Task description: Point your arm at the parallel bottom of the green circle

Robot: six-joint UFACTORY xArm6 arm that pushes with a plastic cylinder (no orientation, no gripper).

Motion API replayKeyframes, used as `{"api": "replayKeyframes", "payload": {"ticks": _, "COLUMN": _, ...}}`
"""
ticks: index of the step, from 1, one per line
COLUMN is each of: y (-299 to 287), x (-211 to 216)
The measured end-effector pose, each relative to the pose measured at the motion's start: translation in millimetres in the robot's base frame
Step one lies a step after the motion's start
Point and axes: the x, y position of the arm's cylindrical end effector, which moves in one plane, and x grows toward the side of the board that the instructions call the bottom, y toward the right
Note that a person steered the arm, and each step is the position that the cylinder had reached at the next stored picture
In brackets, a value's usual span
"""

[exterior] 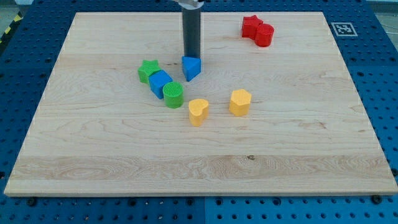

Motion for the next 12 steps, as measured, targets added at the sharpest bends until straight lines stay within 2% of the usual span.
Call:
{"api": "replayKeyframes", "payload": {"ticks": 2, "y": -5.0, "x": 43.3}}
{"api": "replayKeyframes", "payload": {"ticks": 3, "y": -5.0, "x": 36.5}}
{"api": "replayKeyframes", "payload": {"ticks": 5, "y": 9.6, "x": -20.5}}
{"api": "replayKeyframes", "payload": {"ticks": 6, "y": 40.4, "x": -32.5}}
{"api": "replayKeyframes", "payload": {"ticks": 9, "y": 172.7, "x": -16.9}}
{"api": "replayKeyframes", "payload": {"ticks": 10, "y": 208.2, "x": 8.6}}
{"api": "replayKeyframes", "payload": {"ticks": 12, "y": 215.2, "x": 107.1}}
